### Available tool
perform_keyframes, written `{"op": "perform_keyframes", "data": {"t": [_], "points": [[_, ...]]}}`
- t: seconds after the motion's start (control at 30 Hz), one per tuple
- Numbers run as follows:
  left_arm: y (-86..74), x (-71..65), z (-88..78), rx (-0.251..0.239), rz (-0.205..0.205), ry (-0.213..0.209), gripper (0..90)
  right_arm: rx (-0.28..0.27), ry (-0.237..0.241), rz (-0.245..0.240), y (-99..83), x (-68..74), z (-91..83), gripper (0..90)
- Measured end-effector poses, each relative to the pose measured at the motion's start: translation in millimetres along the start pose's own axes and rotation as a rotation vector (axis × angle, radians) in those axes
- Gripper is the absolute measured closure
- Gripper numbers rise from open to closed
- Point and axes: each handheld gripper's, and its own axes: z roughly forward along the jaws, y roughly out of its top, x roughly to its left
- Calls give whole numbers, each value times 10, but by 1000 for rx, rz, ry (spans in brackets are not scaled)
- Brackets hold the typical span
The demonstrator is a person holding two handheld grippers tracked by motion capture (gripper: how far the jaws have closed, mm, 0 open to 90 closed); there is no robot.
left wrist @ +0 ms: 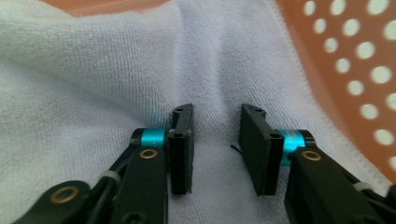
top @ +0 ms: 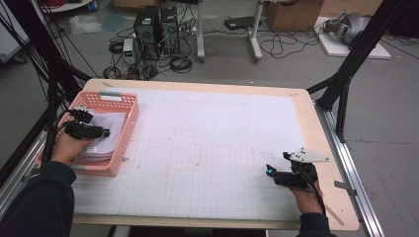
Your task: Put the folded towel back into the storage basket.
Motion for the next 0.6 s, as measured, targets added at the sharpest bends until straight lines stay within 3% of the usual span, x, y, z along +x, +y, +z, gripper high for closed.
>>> {"op": "perform_keyframes", "data": {"t": [0.07,0.1,0.13,0.2,0.33,0.4,0.47,0.5,0.6], "points": [[-9,-25,28,-42,16,-126,750,2,2,-4,2,5,9,197],[-5,-49,34,-61,48,-122,796,3,1,-5,3,7,10,197],[7,-58,37,-62,51,-75,790,5,2,-4,3,8,7,197],[34,-28,18,-67,4,11,659,1,0,-3,1,0,1,197],[49,-6,-92,-94,16,168,484,0,-2,2,-3,-9,-7,197],[48,37,-194,-133,-7,228,438,0,-2,1,-3,-12,-4,197],[47,91,-319,-196,-29,224,409,0,-1,1,-2,-10,-5,197],[45,111,-408,-250,-47,211,394,0,-1,1,-1,-8,-5,197],[28,136,-594,-408,-72,130,344,-4,1,4,2,-6,-7,197]]}}
